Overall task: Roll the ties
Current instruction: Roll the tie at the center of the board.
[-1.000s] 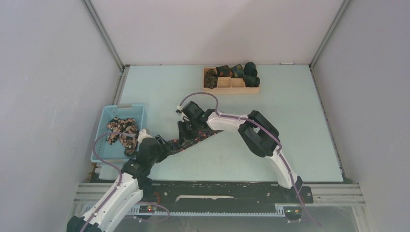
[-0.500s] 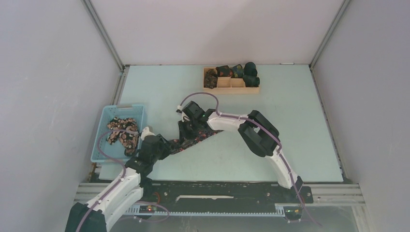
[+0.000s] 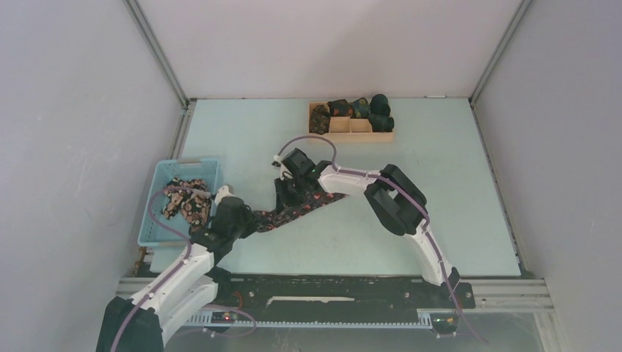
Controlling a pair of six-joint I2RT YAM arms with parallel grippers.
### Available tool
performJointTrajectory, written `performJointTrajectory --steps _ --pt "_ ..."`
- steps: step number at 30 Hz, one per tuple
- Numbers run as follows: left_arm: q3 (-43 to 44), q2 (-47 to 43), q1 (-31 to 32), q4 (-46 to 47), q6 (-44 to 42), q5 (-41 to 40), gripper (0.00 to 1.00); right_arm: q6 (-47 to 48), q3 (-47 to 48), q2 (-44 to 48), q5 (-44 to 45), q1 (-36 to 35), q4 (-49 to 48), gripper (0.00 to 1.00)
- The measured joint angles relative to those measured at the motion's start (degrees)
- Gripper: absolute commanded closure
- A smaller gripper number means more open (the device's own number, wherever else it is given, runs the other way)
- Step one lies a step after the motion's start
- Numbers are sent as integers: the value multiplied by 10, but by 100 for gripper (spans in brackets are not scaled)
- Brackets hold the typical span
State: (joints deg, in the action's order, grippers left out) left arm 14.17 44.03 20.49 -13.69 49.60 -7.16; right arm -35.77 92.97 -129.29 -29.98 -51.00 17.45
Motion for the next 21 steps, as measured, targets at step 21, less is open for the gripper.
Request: performJointTrajectory --steps 21 --pt "92 103 7 -61 -83 -17 100 59 38 14 143 86 114 88"
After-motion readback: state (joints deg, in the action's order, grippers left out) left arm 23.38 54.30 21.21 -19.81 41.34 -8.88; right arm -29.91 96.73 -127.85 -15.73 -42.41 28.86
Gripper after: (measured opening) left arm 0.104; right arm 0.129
